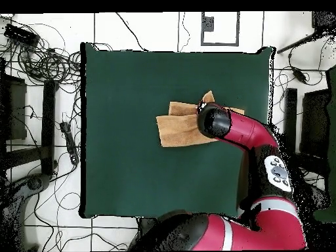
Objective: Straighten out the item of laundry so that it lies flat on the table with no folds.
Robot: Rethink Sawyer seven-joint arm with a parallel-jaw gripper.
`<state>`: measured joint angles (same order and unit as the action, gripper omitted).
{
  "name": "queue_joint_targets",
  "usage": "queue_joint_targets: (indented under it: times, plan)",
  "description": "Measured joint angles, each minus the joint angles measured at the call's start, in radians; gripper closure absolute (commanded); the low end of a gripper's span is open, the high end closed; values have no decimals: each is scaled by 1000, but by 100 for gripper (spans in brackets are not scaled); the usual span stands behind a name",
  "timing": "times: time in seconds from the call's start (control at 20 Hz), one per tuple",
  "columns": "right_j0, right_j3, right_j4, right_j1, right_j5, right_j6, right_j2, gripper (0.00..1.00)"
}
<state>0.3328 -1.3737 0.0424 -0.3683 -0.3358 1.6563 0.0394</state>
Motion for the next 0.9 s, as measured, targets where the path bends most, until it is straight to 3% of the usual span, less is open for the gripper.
queue_joint_targets:
  times: [0.45,0.9]
  plan:
    - [-6,25,0,39,0,0,0,0]
    - [-6,-21,0,-8,0,0,0,0]
